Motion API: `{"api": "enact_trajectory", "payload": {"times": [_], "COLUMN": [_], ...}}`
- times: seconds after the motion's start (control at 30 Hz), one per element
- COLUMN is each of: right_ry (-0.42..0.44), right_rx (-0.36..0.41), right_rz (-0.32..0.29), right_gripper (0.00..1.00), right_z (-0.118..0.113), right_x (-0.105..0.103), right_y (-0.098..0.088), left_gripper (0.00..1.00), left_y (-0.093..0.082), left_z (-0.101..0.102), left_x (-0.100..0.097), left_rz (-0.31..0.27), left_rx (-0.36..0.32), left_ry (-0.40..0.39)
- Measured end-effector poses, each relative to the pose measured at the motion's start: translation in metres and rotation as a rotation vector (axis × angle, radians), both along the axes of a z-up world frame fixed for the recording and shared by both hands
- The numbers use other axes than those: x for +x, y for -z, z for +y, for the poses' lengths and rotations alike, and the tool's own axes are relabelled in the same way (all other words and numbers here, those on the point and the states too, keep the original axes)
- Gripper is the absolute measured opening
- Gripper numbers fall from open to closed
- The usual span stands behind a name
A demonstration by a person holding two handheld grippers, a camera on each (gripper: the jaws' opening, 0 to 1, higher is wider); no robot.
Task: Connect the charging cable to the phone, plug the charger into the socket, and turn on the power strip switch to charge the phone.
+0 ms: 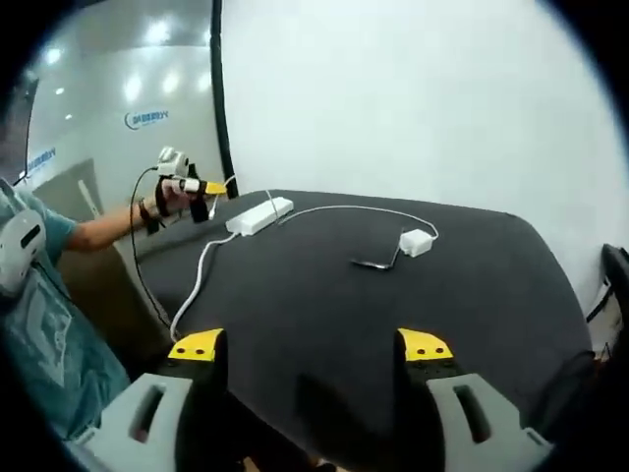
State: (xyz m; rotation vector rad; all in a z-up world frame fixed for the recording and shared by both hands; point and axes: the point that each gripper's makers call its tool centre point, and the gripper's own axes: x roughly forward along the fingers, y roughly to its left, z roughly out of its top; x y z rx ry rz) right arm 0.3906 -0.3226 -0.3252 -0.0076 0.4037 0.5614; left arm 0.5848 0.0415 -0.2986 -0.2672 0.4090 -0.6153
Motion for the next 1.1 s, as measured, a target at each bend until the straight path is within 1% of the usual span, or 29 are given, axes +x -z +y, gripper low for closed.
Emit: {"api": "enact_trajectory", "payload": {"times": [0.03,0.07,0.1,0.17,0.2,0.23,0.27,0.3,0.33,0.4,0.43,0.47,0.53,0.57,0.6,0.63,0.67,0.7,0.77,0.8,0.83,0.9,0.93,0.97,1.0,1.03,1.07,1.1], "right_ry": [-0.010,-0.018,-0.028,-0.044,-0.055,-0.067,-0.080,-0.088,-0.098,-0.110,-0.117,-0.122,-0.132,-0.138,-0.144,-0.152,-0.156,-0.161,-0.164,-0.163,-0.159,-0.149,-0.142,-0.137,-0.132,-0.129,-0.124,-0.121], "right_rx": [0.007,0.010,0.014,0.022,0.024,0.023,0.017,0.010,0.005,0.008,0.015,0.019,0.025,0.024,0.022,0.019,0.018,0.016,0.017,0.018,0.022,0.027,0.030,0.032,0.032,0.031,0.030,0.030], "right_rz": [-0.008,-0.014,-0.019,-0.025,-0.024,-0.022,-0.018,-0.019,-0.020,-0.029,-0.036,-0.039,-0.044,-0.044,-0.044,-0.043,-0.042,-0.042,-0.044,-0.045,-0.047,-0.048,-0.048,-0.047,-0.045,-0.044,-0.043,-0.043], "right_gripper": [0.65,0.65,0.65,0.65,0.65,0.65,0.65,0.65,0.65,0.65,0.65,0.64,0.64,0.64,0.64,0.64,0.64,0.64,0.64,0.64,0.64,0.64,0.64,0.64,0.64,0.64,0.64,0.64], "right_z": [0.001,0.002,0.002,0.001,0.001,0.002,0.001,0.001,0.000,-0.001,-0.001,-0.001,0.001,0.003,0.004,0.006,0.007,0.008,0.007,0.006,0.004,0.001,-0.001,-0.002,-0.004,-0.005,-0.006,-0.007], "right_x": [0.000,0.000,0.000,0.001,0.001,0.001,0.001,0.002,0.003,0.004,0.006,0.007,0.008,0.008,0.008,0.008,0.007,0.006,0.003,0.002,0.001,-0.001,-0.002,-0.002,-0.003,-0.003,-0.004,-0.005], "right_y": [-0.002,-0.004,-0.005,-0.008,-0.008,-0.008,-0.008,-0.009,-0.010,-0.014,-0.017,-0.018,-0.018,-0.018,-0.017,-0.015,-0.014,-0.012,-0.011,-0.011,-0.011,-0.010,-0.009,-0.008,-0.007,-0.006,-0.005,-0.005], "left_gripper": [0.00,0.00,0.00,0.00,0.00,0.00,0.00,0.00,0.00,0.00,0.00,0.00,0.01,0.01,0.02,0.03,0.04,0.08,0.17,0.20,0.21,0.24,0.25,0.26,0.29,0.31,0.31,0.31], "left_y": [0.003,0.006,0.009,0.016,0.018,0.021,0.027,0.030,0.037,0.045,0.050,0.054,0.062,0.066,0.069,0.075,0.079,0.084,0.087,0.088,0.085,0.078,0.073,0.069,0.066,0.064,0.057,0.053], "left_z": [-0.003,-0.006,-0.006,-0.006,-0.005,-0.006,-0.005,-0.007,-0.009,-0.012,-0.014,-0.018,-0.024,-0.031,-0.035,-0.040,-0.044,-0.049,-0.052,-0.049,-0.046,-0.038,-0.030,-0.026,-0.022,-0.019,-0.017,-0.018], "left_x": [-0.002,-0.005,-0.006,-0.009,-0.011,-0.014,-0.019,-0.022,-0.030,-0.037,-0.041,-0.044,-0.050,-0.052,-0.053,-0.053,-0.054,-0.052,-0.051,-0.050,-0.050,-0.050,-0.045,-0.041,-0.041,-0.043,-0.045,-0.054], "left_rz": [0.005,0.013,0.029,0.033,0.021,0.028,0.043,0.042,0.071,0.084,0.103,0.106,0.115,0.104,0.085,0.072,0.070,0.063,0.065,0.065,0.057,0.020,-0.010,-0.026,-0.024,-0.030,-0.054,-0.068], "left_rx": [-0.010,-0.018,-0.045,-0.043,-0.058,-0.083,-0.097,-0.115,-0.137,-0.163,-0.159,-0.162,-0.148,-0.136,-0.104,-0.052,-0.027,0.004,0.013,0.021,0.017,0.043,0.070,0.077,0.097,0.115,0.141,0.176], "left_ry": [-0.045,-0.053,-0.109,-0.165,-0.216,-0.234,-0.288,-0.300,-0.320,-0.349,-0.357,-0.362,-0.368,-0.367,-0.348,-0.335,-0.318,-0.288,-0.265,-0.258,-0.254,-0.243,-0.227,-0.205,-0.183,-0.164,-0.122,-0.097]}}
